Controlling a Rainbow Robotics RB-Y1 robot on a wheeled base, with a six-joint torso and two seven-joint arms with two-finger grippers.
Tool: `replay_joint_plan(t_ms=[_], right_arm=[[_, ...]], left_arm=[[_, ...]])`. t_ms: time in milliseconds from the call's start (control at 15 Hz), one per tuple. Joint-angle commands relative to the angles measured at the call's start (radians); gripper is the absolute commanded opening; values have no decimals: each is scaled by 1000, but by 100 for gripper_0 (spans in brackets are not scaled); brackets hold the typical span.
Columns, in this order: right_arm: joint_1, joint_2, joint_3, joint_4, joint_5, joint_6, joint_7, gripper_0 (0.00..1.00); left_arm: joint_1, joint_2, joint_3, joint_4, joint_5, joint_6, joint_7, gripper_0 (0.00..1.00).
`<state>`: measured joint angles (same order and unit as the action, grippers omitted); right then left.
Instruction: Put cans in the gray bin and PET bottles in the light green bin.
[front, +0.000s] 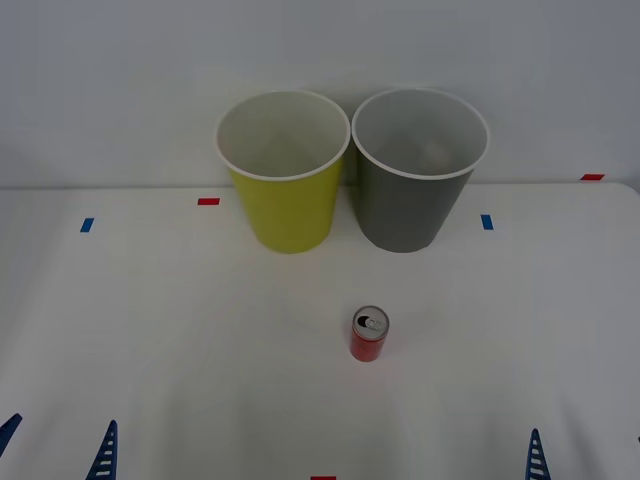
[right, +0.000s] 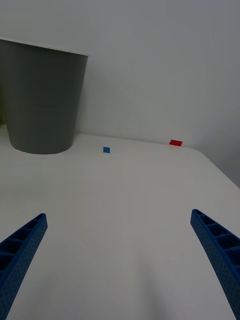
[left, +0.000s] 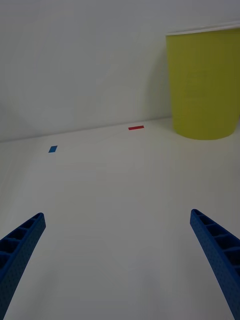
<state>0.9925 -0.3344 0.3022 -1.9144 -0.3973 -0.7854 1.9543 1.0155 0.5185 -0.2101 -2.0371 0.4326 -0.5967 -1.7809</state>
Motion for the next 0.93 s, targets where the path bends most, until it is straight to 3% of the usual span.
replay_joint_plan(t_ms=[67,933], right_arm=[[0,0,0,0,0,0,0,100],[0,0,0,0,0,0,0,100]], left_arm=[[0,0,0,0,0,0,0,100],[0,0,0,0,0,0,0,100]])
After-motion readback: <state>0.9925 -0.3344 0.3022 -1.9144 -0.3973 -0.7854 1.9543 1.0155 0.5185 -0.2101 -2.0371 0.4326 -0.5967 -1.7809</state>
